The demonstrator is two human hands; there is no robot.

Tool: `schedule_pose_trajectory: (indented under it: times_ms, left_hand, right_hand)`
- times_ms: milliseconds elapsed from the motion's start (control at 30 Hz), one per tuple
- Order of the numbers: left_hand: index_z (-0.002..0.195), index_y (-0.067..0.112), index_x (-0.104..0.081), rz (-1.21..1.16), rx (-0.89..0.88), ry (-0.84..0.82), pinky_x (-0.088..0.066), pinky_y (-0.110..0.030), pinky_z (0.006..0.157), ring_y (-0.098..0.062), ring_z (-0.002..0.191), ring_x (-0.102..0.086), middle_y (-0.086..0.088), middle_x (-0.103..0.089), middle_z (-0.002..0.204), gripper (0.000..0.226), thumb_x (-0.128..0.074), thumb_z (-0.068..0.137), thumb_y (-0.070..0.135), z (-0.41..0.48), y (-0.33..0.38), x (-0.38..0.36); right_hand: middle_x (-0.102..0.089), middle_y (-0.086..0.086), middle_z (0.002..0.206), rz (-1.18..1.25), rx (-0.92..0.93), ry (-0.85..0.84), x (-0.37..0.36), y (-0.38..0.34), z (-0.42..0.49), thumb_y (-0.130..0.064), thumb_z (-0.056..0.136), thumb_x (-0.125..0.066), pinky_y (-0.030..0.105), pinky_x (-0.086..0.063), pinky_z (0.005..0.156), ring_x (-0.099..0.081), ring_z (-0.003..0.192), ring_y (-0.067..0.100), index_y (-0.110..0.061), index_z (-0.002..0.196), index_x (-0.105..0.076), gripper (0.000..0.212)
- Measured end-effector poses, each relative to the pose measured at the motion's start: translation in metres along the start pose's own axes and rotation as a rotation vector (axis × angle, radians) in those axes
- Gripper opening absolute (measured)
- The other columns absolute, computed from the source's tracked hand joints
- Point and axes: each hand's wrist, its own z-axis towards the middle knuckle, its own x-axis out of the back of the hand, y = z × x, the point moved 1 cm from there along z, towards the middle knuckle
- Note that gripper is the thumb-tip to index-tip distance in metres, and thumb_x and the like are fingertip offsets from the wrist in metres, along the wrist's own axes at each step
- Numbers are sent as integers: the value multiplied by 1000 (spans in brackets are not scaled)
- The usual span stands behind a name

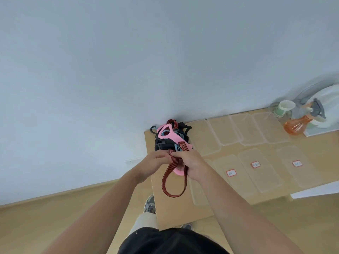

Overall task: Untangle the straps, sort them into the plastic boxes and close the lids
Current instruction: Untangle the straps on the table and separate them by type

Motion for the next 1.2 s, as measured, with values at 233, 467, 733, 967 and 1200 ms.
schedule_pose_trajectory:
  times_ms: [233,467,733,967,1200]
  left_hand:
    - [125,19,-59,132,-26,5,-52,-27,85,-17,114,-63,2,-66,123,36,-68,91,11,41,13,13]
    - [140,28,-52,510,-146,-5,-50,-34,100,-15,114,-59,7,-62,129,61,-74,83,21,80,21,32]
    - [127,16,-68,716,-349,49,-34,-21,86,-20,113,-56,-3,-61,124,39,-62,90,11,98,21,43]
    - [121,14,-71,644,-409,79,-35,-16,72,-12,97,-58,2,-70,112,33,-50,97,6,111,26,52]
    - [106,10,-70,526,-465,81,-49,-34,81,-21,92,-61,-6,-69,101,23,-51,97,4,116,21,60]
  right_hand:
    - [-52,10,56,-64,143,-221,9,-20,-29,20,85,-46,40,-49,61,-55,47,21,-4,70,-54,29]
    - [-24,-1,60,-58,-8,1,13,-19,-15,-3,95,-57,24,-13,40,-16,43,10,-17,78,-45,25]
    - [-27,2,55,-408,-43,8,-20,-28,-25,-14,90,-64,25,-20,43,-19,46,14,-13,69,-51,25]
    - [-57,-6,89,-527,251,178,-27,-47,-37,-8,86,-71,16,-40,56,-49,59,6,-10,102,-66,17]
    - [-76,18,91,-112,394,433,-44,-40,-8,-7,91,-67,49,-61,81,-72,76,34,-3,92,-76,10]
